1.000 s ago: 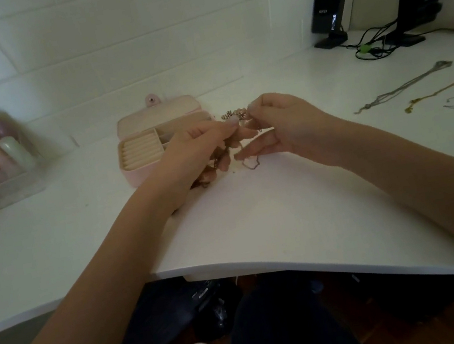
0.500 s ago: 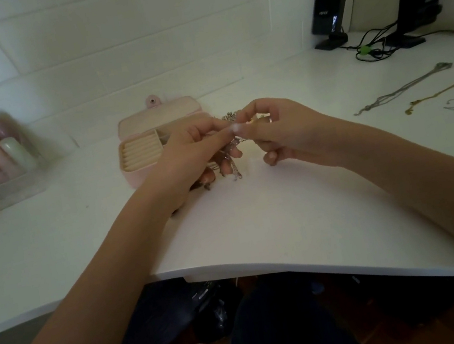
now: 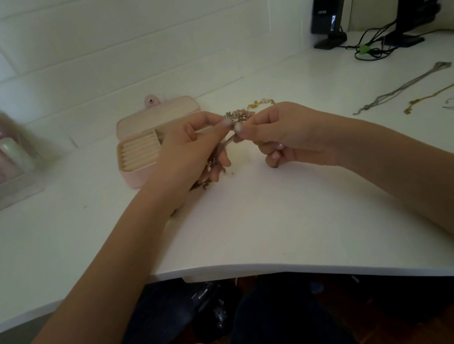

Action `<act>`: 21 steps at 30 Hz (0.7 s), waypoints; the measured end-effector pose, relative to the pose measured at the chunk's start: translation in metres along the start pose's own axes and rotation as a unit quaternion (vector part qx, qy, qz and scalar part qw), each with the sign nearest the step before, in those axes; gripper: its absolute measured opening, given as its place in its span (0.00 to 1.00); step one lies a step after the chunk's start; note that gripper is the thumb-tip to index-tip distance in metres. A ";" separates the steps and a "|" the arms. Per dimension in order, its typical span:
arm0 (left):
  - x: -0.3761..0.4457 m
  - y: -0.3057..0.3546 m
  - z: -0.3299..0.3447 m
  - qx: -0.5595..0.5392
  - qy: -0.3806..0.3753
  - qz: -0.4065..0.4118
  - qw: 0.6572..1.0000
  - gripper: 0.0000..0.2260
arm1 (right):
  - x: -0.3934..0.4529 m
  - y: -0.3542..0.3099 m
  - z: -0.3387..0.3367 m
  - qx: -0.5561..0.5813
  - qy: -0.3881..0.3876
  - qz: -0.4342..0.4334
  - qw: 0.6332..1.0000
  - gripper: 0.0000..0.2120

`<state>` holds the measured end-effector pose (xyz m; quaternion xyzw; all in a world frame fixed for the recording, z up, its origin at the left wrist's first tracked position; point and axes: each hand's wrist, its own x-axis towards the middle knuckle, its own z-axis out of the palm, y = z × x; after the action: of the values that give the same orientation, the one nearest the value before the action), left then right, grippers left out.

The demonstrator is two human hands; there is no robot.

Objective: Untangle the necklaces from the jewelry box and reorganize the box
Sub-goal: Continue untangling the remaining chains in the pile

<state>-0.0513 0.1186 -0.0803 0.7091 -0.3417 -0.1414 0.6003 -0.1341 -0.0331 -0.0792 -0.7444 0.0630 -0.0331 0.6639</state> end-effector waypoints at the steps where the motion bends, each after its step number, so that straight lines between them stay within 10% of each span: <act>1: 0.000 0.000 -0.001 0.005 -0.002 -0.003 1.000 0.09 | 0.000 0.000 0.000 0.006 0.003 0.003 1.000 0.08; 21: -0.003 -0.001 0.003 0.030 -0.028 -0.032 0.999 0.07 | 0.001 -0.001 -0.005 -0.033 -0.076 0.039 0.996 0.08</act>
<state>-0.0550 0.1177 -0.0826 0.7335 -0.3394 -0.1701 0.5638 -0.1338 -0.0380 -0.0776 -0.7635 0.0425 0.0522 0.6422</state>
